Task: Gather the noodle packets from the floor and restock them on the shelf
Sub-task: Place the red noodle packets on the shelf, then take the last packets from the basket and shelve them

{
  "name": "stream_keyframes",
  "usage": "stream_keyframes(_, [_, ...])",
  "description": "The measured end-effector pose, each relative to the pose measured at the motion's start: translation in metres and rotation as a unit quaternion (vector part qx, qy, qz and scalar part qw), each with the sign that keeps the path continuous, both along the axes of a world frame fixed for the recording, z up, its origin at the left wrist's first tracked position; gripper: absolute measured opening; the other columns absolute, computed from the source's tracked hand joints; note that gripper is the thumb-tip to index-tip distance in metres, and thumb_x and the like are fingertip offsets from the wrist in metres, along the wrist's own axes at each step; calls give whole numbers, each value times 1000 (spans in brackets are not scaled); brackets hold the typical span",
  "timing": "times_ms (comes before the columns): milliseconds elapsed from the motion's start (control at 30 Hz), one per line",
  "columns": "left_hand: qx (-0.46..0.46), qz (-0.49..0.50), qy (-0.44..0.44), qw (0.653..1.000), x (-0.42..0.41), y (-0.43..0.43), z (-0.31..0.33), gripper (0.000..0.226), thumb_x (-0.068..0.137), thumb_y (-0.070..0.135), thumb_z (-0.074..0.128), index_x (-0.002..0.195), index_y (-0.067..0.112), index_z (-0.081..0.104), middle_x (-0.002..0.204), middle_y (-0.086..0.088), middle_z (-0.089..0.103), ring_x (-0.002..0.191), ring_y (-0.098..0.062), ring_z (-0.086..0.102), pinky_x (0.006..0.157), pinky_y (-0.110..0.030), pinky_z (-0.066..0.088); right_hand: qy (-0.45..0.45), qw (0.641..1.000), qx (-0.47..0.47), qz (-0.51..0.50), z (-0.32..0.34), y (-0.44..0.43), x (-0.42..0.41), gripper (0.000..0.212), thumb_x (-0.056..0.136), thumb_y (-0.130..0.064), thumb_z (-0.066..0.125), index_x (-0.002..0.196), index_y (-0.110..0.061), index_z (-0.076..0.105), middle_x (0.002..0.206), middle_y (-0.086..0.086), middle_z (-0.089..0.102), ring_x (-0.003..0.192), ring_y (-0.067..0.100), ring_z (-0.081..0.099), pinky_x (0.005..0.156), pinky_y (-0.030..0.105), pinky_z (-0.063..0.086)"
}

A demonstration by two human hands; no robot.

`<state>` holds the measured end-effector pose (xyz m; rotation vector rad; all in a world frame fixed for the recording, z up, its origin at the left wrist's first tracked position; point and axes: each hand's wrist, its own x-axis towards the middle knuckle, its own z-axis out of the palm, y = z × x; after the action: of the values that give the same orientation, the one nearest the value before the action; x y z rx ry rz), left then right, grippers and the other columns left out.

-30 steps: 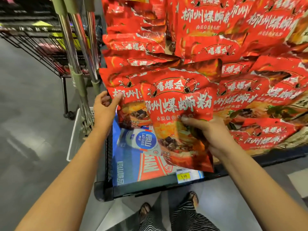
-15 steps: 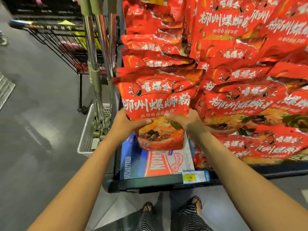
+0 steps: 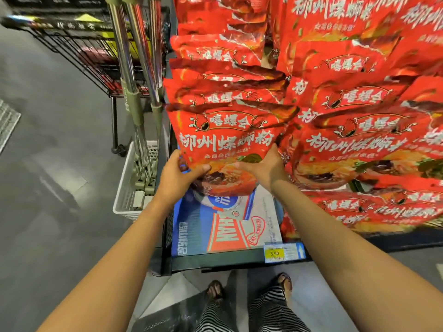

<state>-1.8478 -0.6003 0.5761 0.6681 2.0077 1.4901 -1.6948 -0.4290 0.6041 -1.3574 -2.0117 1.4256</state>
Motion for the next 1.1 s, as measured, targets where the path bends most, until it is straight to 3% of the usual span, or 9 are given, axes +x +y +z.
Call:
stream_keyframes(133, [-21, 32, 57, 998, 4, 4, 9, 43, 76, 31, 85, 106, 23, 55, 97, 14, 66, 82, 11, 62, 66, -7, 46, -15, 998, 44, -54, -4, -10, -3, 102, 54, -45, 93, 134, -10, 41, 127, 8, 60, 116, 27, 58, 99, 46, 49])
stream_keyframes(233, [-58, 69, 90, 992, 9, 2, 9, 47, 71, 40, 87, 91, 19, 51, 84, 14, 61, 69, 7, 57, 57, -10, 40, -6, 998, 42, -56, -6, -12, 0, 86, 55, -47, 92, 120, -17, 43, 120, 7, 61, 112, 28, 58, 95, 48, 51])
stream_keyframes(367, [-54, 49, 45, 996, 8, 2, 8, 58, 68, 43, 87, 106, 23, 49, 99, 8, 66, 89, -6, 65, 76, -27, 52, 19, 999, -5, -31, -6, -14, 7, 84, 61, -42, 91, 126, -19, 43, 122, 3, 60, 113, 25, 58, 97, 45, 51])
stream_keyframes(467, [-46, 36, 25, 998, 8, 1, 10, 66, 69, 43, 85, 120, 23, 47, 111, 7, 65, 100, -8, 65, 83, -28, 51, 20, 999, -15, -28, -8, -17, 9, 90, 61, -45, 90, 131, -18, 40, 123, 2, 59, 114, 24, 58, 96, 45, 52])
stream_keyframes(600, [-42, 31, 11, 999, 13, -3, 13, 85, 63, 51, 82, 132, 22, 44, 125, 6, 60, 114, -11, 58, 94, -30, 47, 12, 998, -23, -54, -13, -26, 6, 84, 60, -42, 91, 122, -21, 39, 117, 0, 60, 108, 21, 61, 92, 46, 54])
stream_keyframes(800, [-50, 39, -8, 998, 21, -11, 13, 98, 62, 54, 82, 143, 22, 38, 138, 0, 55, 128, -15, 51, 105, -42, 46, 3, 995, -32, -91, -19, -40, 9, 95, 60, -38, 92, 135, -12, 40, 124, 7, 61, 115, 24, 58, 95, 39, 50])
stream_keyframes(933, [-57, 57, -7, 997, 30, -15, 18, 94, 69, 47, 82, 146, 21, 36, 142, -2, 50, 127, -13, 49, 98, -28, 45, -19, 994, -49, -95, -17, -46, 15, 87, 63, -37, 91, 130, -10, 43, 121, 8, 63, 111, 25, 60, 91, 38, 51])
stream_keyframes(1000, [-61, 75, 5, 995, 37, -19, 19, 94, 71, 47, 81, 148, 19, 33, 144, -2, 48, 122, -10, 48, 89, -19, 40, -37, 995, -53, -80, -16, -52, 17, 91, 58, -49, 90, 129, -12, 46, 118, 7, 65, 108, 26, 63, 91, 41, 54])
stream_keyframes(1100, [-98, 108, 39, 988, 50, -32, 23, 89, 78, 46, 78, 148, 15, 33, 146, -5, 47, 126, -16, 49, 94, -23, 38, -73, 997, -25, -27, -41, -51, 23, 122, 31, -92, 68, 127, -19, 51, 115, 4, 67, 106, 28, 64, 89, 47, 55])
